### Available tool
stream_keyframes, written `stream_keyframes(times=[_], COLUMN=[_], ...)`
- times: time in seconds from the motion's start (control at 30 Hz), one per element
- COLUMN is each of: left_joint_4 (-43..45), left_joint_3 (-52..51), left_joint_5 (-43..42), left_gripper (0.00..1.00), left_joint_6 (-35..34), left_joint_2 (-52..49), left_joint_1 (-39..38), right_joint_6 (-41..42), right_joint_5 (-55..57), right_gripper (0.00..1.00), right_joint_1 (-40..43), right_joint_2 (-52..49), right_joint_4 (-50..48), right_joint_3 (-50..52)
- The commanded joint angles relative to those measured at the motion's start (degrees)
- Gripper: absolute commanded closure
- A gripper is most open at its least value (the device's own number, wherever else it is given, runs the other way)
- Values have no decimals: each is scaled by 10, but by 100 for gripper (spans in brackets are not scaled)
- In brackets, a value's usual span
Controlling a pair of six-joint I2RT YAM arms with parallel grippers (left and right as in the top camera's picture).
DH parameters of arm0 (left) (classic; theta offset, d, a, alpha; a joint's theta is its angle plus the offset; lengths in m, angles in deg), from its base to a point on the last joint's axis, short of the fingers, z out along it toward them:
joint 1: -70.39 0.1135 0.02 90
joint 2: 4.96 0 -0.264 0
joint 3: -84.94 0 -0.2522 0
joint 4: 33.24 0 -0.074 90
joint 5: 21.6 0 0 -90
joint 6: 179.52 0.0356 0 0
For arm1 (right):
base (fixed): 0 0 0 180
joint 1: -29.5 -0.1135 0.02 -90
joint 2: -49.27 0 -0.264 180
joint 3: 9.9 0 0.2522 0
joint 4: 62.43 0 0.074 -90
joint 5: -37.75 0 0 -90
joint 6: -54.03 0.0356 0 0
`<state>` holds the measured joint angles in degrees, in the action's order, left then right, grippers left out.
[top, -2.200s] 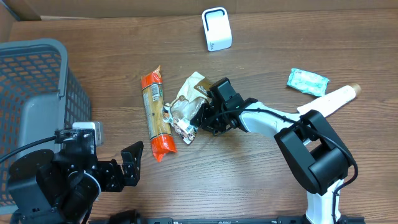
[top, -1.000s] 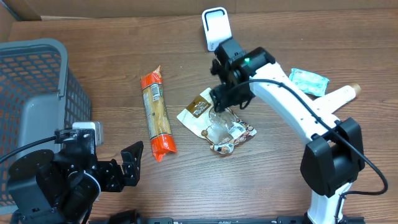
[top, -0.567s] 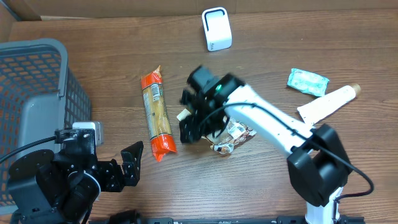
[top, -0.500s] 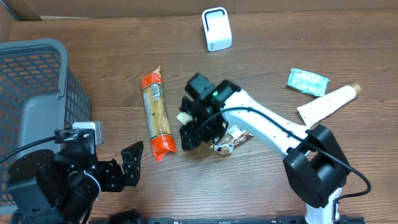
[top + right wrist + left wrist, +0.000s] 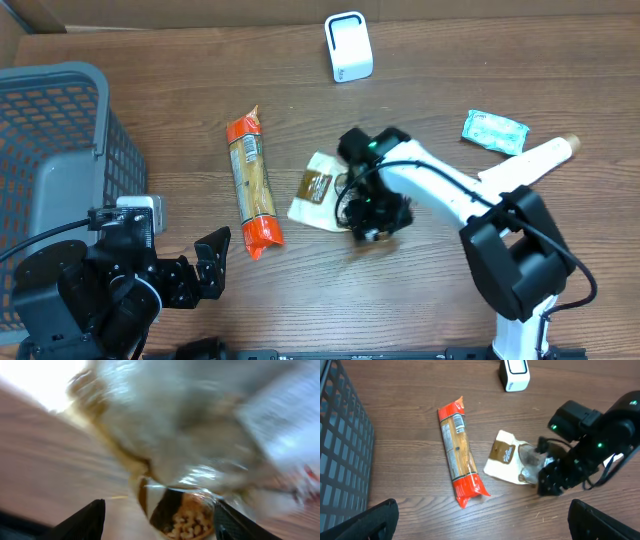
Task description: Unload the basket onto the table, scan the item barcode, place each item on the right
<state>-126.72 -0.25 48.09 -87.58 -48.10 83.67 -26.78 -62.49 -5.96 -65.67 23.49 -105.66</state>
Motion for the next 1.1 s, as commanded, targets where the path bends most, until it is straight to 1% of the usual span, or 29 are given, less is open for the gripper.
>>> stream_keyframes(times=[0.0,0.2,0.23,0.27,0.3,0.37,0.5,0.63,0.7,0.83,0.93,1.07], left_joint_4=[2,2,2,2,2,2,2,2,2,2,2,2], left_joint_3=[6,6,6,6,6,6,6,6,6,6,6,6], left_joint_5=[2,2,2,2,2,2,2,2,2,2,2,2], left_gripper=[0,0,0,0,1,0,0,0,0,0,1,1], left_joint_6=[9,9,9,9,9,9,9,9,9,9,9,9], left_joint_2=[0,0,0,0,0,0,0,0,0,0,0,0], left_joint_1=[2,2,2,2,2,2,2,2,2,2,2,2], right_joint_6=[2,2,3,2,3,3,19,33,32,30,14,-9], right_joint_5=[93,105,96,77,57,11,-47,-67,-80,-84,-116,-195], right_gripper=[30,31,31,33,37,38,37,33,28,19,19,19], right_joint_1=[43,125,137,149,158,176,216,260,282,316,338,360], right_joint_2=[-1,-1,0,0,2,17,78,150,182,212,213,213], right_joint_4=[10,-19,-22,-20,-17,-16,-32,-30,-27,-22,-33,-97], right_joint_3=[3,0,-5,-14,-23,-37,-41,-40,-33,-5,42,135])
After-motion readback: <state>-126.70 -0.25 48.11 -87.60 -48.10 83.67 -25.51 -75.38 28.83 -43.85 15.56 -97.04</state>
